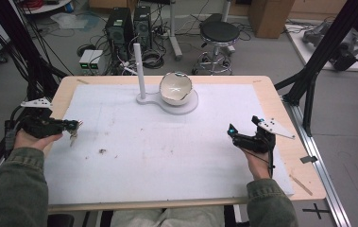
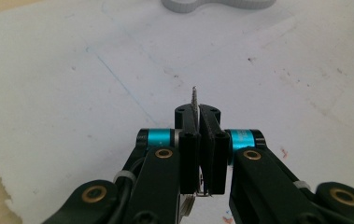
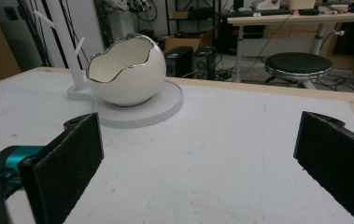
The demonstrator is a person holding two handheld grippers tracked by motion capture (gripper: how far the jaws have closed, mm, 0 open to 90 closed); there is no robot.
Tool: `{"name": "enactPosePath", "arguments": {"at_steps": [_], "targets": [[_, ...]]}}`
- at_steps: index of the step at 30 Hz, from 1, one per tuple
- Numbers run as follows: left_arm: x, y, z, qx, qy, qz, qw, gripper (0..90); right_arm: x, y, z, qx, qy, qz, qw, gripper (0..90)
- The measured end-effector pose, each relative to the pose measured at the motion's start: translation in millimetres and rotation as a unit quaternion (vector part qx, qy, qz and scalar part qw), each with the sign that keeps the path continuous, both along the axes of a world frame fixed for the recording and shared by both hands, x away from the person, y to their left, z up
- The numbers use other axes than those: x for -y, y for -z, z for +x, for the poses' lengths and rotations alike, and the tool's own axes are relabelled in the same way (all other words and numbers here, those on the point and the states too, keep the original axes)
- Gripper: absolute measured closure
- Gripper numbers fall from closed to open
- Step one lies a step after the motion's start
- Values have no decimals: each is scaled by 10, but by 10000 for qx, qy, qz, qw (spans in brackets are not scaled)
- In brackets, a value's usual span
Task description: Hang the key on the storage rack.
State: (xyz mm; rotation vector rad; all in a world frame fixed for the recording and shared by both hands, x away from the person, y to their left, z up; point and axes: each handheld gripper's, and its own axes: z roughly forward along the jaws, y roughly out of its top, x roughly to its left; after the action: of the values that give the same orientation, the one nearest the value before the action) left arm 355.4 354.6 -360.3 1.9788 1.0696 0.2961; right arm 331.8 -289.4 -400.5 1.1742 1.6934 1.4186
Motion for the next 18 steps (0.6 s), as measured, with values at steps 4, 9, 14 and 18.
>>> {"name": "enactPosePath", "arguments": {"at_steps": [4, 9, 14, 18], "targets": [[26, -65, 1, 178, -13, -27, 9998, 864, 3, 1, 3, 12, 2, -2, 10000, 4], [106, -169, 19, 362, 43, -101, 9993, 863, 1, 1, 3, 2, -8, -2, 10000, 4], [185, -289, 61, 525, 97, -88, 9985, 863, 3, 1, 4, 2, -7, -8, 10000, 4], [237, -370, 106, 578, 127, -62, 9982, 863, 2, 1, 4, 1, -21, 0, 10000, 4]]}}
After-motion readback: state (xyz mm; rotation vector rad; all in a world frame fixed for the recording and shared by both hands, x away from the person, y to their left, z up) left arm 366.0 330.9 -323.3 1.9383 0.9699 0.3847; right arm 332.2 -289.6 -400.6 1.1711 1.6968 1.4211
